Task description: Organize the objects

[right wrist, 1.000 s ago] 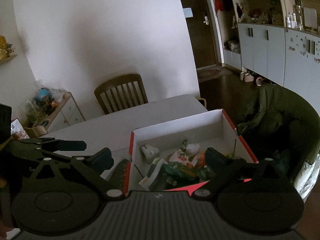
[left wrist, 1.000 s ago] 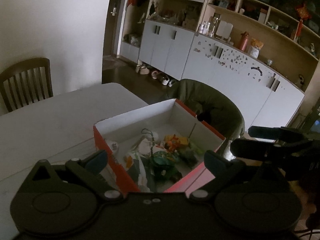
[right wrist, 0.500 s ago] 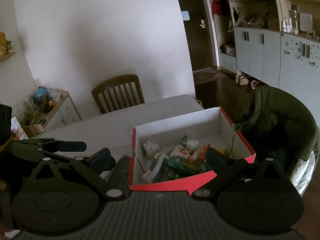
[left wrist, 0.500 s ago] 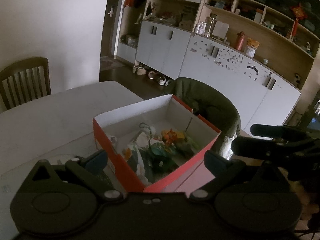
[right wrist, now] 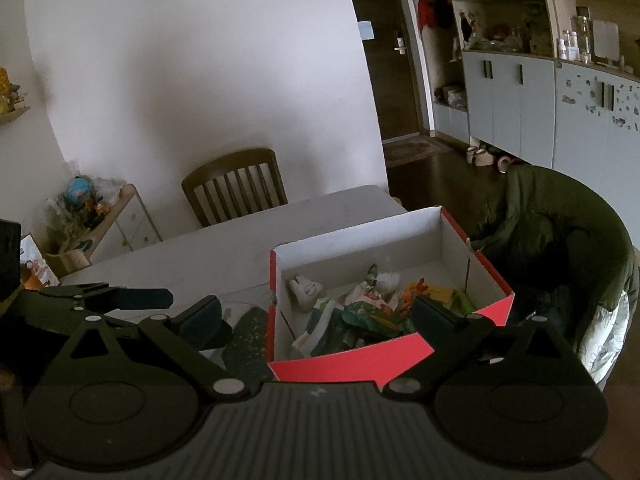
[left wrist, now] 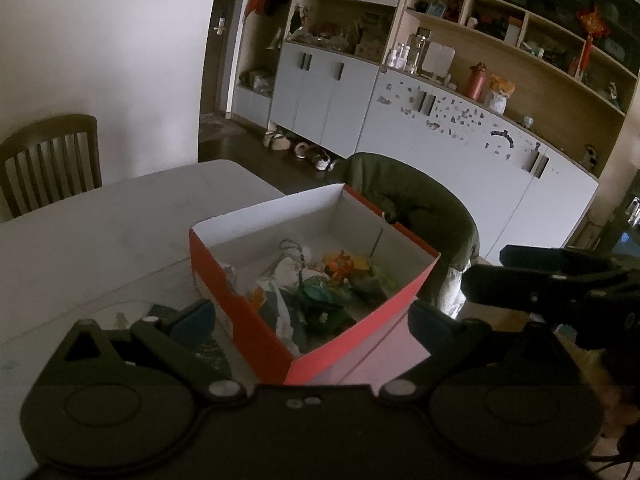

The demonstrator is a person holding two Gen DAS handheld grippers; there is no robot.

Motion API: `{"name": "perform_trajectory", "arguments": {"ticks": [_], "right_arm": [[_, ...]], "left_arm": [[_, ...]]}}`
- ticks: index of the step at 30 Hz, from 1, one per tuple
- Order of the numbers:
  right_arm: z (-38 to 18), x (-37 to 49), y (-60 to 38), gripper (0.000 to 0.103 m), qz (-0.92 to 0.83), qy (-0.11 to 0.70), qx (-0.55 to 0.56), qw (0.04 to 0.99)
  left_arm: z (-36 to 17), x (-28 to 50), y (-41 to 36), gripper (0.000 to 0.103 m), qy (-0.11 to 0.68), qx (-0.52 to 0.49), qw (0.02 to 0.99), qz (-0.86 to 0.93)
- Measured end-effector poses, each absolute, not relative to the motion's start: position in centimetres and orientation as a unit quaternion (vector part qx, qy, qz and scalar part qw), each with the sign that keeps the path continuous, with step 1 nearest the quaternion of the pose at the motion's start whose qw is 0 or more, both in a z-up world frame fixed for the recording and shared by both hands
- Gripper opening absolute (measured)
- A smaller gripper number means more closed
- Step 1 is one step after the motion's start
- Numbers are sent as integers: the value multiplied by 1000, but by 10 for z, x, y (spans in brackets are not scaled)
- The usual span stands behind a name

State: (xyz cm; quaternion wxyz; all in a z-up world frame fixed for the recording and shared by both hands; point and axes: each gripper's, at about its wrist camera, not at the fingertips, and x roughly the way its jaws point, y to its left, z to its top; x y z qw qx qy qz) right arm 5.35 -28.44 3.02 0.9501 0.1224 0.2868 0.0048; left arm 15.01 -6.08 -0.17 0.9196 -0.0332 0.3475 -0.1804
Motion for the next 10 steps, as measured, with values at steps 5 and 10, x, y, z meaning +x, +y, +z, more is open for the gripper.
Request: {"name": "perform_trajectory", "arguments": {"ticks": [5,10], "right_arm": [[30,52,-282,102,1,288,122,950],[29,52,-281,102,-2,290,126,949]], "left_arm": [[-2,149,-59,102,346,-32,919,-185],[-2,149,-58,102,347,-33,919,-185]]}}
